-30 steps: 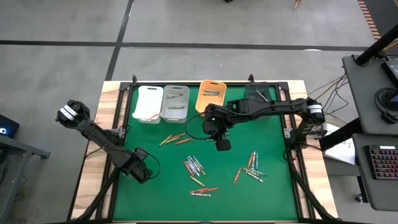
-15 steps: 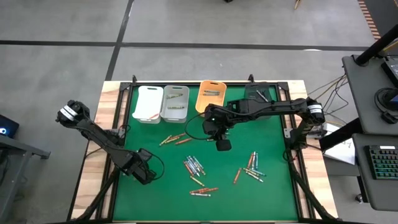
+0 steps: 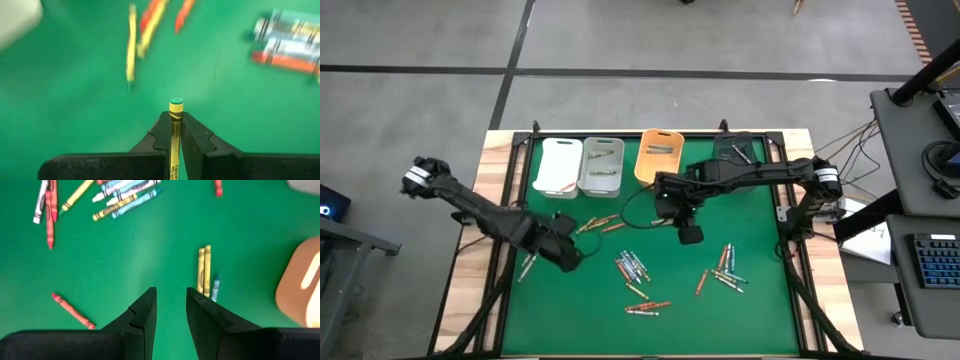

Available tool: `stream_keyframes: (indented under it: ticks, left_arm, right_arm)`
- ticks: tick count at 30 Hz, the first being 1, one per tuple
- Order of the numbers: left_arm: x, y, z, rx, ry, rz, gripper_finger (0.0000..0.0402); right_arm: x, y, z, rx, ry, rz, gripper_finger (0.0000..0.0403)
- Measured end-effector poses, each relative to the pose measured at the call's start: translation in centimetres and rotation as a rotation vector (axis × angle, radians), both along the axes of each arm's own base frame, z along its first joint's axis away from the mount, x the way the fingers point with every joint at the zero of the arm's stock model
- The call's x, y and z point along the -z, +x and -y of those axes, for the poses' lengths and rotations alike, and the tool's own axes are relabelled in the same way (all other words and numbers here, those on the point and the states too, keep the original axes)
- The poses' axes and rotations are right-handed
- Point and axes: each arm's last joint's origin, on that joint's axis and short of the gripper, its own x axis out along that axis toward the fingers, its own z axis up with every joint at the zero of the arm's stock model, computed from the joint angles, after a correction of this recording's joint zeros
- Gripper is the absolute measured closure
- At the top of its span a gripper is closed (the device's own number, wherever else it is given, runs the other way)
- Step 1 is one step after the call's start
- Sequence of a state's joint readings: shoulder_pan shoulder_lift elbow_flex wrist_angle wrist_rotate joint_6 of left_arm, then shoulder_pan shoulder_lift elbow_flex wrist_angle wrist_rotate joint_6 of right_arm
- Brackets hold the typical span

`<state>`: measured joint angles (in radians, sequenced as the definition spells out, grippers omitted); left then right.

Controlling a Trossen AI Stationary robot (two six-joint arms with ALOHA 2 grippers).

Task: Sort crayons
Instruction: Put the green crayon into the gray bin

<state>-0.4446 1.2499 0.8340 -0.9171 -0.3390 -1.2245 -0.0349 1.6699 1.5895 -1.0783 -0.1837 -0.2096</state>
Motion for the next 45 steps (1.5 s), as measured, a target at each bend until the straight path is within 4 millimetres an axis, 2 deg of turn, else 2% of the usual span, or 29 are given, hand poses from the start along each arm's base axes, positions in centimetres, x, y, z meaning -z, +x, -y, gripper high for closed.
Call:
stream_keyframes:
  ticks: [7, 15, 21, 28, 31, 37, 40, 45]
  left_arm:
    - [-2.5, 0.9, -3.3, 0.066, 0.184, 0.063, 0.0401]
    - [-3.6, 2.4, -7.0, 0.194, 0.425, 0.065, 0.0402]
    - [-4.6, 3.9, -11.3, 0.332, 0.533, 0.098, 0.0402]
    - [-5.3, 4.7, -17.4, 0.451, 0.761, 0.051, 0.0402]
    - [-4.6, 4.7, -20.2, 0.5, 0.727, 0.092, 0.0402]
    - [-1.8, 4.8, -24.7, 0.5, 0.61, 0.104, 0.0402]
    - [-1.0, 5.7, -26.1, 0.542, 0.578, 0.089, 0.0401]
    - [0.0, 6.5, -27.9, 0.603, 0.504, -0.054, 0.0401]
  right_arm:
    - [1.2, -0.3, 0.0, 0.003, 0.001, -0.001, 0.031]
    - [2.4, 0.1, 0.1, 0.022, 0.006, 0.053, 0.031]
    - [2.3, 0.0, 0.1, 0.054, 0.018, 0.051, 0.031]
    - [2.1, -0.1, 0.2, 0.054, 0.017, 0.067, 0.031]
    - [2.0, -0.1, 0.2, 0.054, 0.017, 0.071, 0.031]
    - [2.0, 0.0, 0.2, 0.064, 0.02, 0.075, 0.031]
    - [1.9, 0.2, 0.2, 0.058, 0.017, 0.098, 0.031]
    - [1.9, 0.2, 0.2, 0.084, 0.028, 0.094, 0.031]
